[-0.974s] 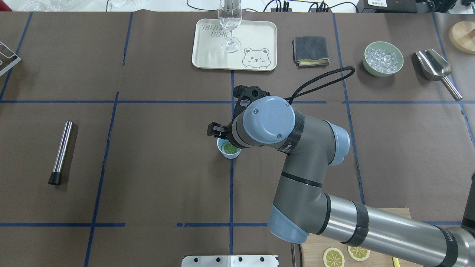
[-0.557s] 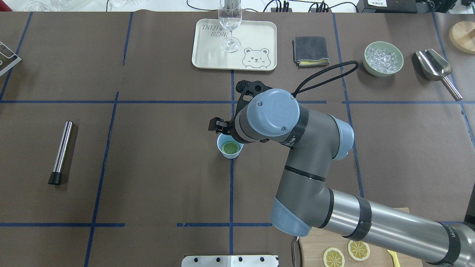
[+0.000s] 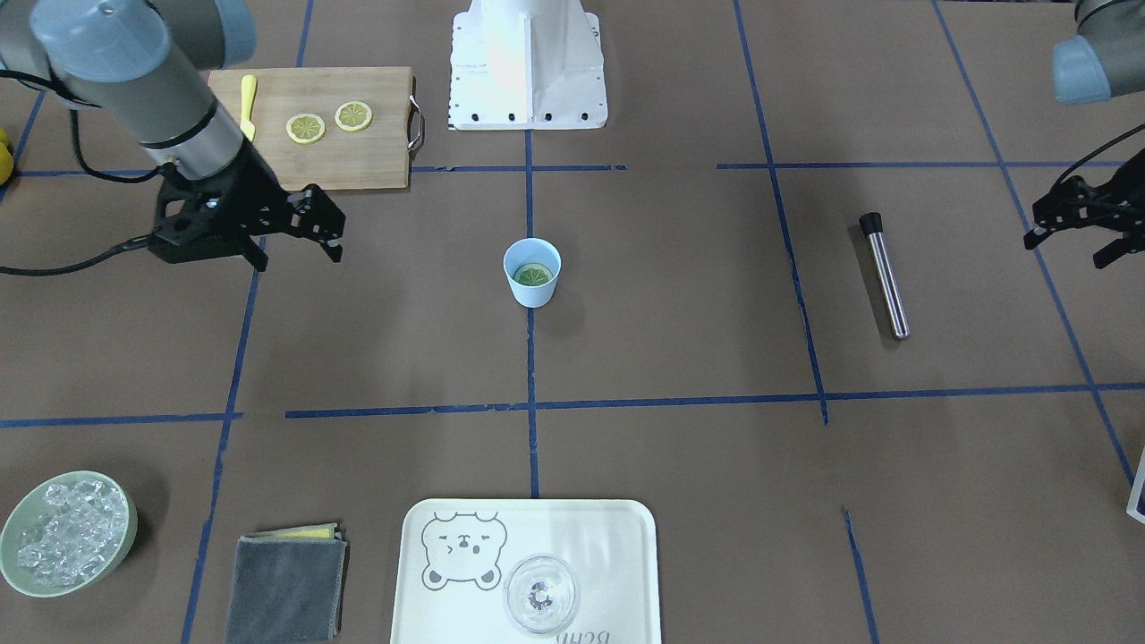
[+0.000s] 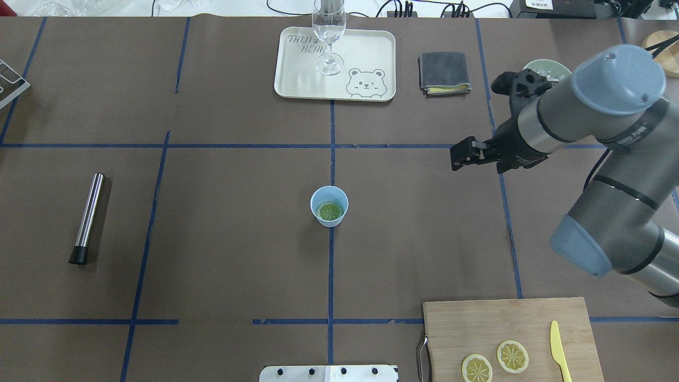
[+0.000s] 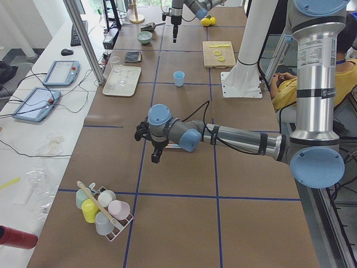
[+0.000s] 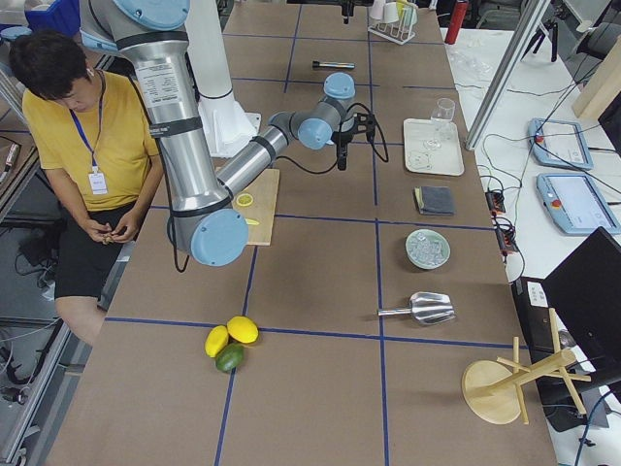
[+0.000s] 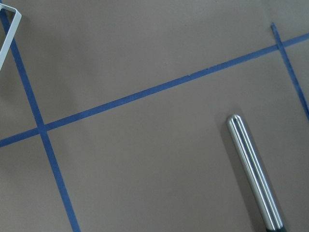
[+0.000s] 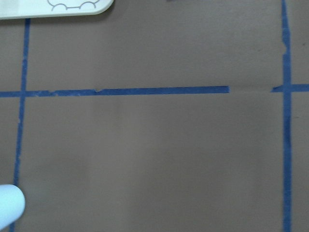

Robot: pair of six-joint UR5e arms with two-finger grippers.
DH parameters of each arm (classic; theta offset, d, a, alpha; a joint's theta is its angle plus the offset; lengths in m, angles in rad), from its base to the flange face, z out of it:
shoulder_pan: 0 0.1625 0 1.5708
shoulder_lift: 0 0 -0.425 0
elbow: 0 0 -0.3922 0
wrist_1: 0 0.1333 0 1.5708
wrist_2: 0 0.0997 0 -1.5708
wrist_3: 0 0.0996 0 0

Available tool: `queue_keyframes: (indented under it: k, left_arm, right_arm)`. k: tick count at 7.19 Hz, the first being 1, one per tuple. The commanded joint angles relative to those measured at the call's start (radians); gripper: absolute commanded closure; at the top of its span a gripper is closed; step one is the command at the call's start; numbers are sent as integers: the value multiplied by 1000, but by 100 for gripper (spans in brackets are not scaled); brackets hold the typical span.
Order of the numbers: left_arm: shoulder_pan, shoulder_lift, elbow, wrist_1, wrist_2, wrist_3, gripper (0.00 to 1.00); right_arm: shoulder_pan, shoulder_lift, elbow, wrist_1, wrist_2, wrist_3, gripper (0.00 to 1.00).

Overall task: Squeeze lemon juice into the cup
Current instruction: 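Raise the right gripper away while the left gripper grasps the steel muddler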

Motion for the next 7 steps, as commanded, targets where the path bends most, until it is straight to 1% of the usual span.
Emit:
queue_keyframes:
  k: [1,2,4,7]
  left_arm:
    - [120,-58,52,-25,55,-157,4]
    - [129,-83,85,-22,52,-163,8]
    - [229,-163,166,1,52,-235,8]
    - [260,-172,197,2,54,-237,8]
  right_arm:
    - [143,-155,11,1,95,-290,1]
    - [155,-188,6,6,113,-329,0]
    - [155,-200,8,12,112,-329,0]
    - [153,-202,8,11,113,-329,0]
